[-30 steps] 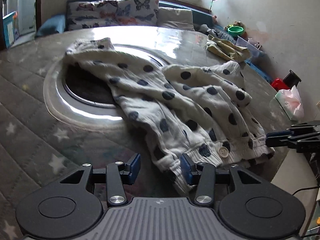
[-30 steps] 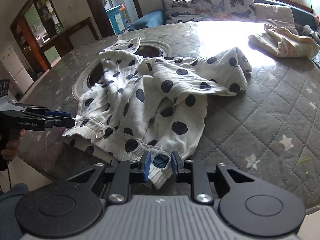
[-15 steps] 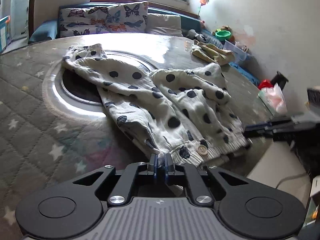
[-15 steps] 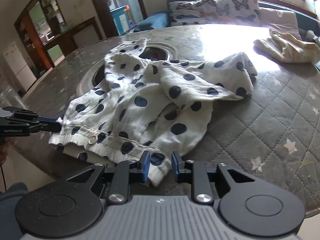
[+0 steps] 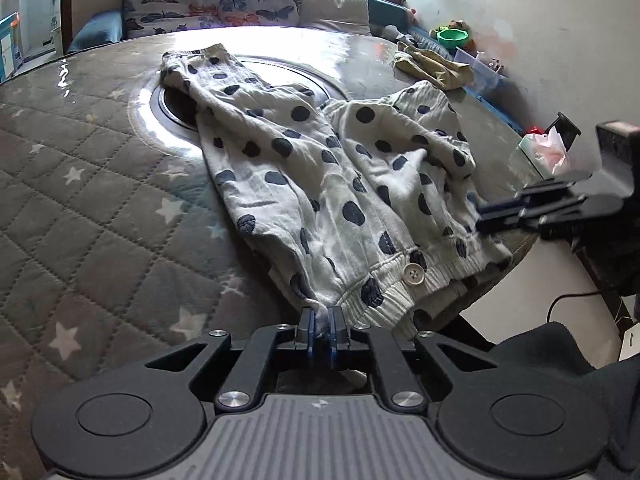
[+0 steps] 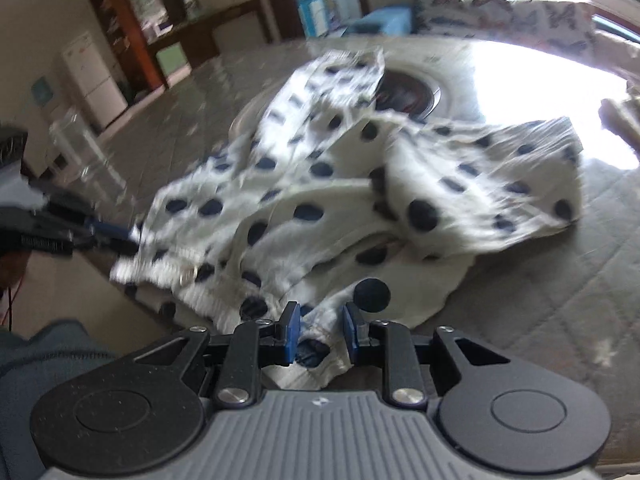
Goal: Fold clothes
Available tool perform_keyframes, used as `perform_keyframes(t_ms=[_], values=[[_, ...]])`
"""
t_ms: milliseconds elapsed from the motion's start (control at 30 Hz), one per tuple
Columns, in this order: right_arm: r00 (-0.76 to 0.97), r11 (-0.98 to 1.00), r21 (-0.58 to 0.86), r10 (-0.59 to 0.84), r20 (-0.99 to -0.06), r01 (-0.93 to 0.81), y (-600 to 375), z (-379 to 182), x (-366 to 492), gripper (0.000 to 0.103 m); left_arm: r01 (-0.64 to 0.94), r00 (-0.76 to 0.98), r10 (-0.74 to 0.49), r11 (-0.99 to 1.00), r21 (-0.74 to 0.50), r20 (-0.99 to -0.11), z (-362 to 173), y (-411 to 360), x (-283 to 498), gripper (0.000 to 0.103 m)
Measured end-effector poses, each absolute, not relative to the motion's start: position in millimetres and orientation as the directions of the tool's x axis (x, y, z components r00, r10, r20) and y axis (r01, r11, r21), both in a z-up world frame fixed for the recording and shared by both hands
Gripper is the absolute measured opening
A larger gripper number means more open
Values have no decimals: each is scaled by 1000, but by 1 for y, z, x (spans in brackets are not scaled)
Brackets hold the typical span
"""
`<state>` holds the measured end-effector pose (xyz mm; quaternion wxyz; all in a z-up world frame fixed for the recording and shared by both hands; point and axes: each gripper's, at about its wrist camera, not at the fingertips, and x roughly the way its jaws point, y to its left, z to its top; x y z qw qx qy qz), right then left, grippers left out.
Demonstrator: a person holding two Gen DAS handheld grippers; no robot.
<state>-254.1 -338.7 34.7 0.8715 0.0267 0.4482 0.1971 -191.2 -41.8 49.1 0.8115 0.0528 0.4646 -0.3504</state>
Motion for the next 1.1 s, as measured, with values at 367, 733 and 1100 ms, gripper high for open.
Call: perform_keyframes(t_ms=[367,733,1100], values=[[586,936,199,338,-737,-290,-371,61,-254,24,640,343,-507,742,-198,-791,69,-25,-174,17],[725,983,180,106,-680,25,-466,58,-178,31,745,346,-638,632,-212,-688,82,-89,-155,25],[727,981,186,87,-681,57,-477,35,-126,8,840,162,-700,468,-275,-696,49,-168,-157,30]])
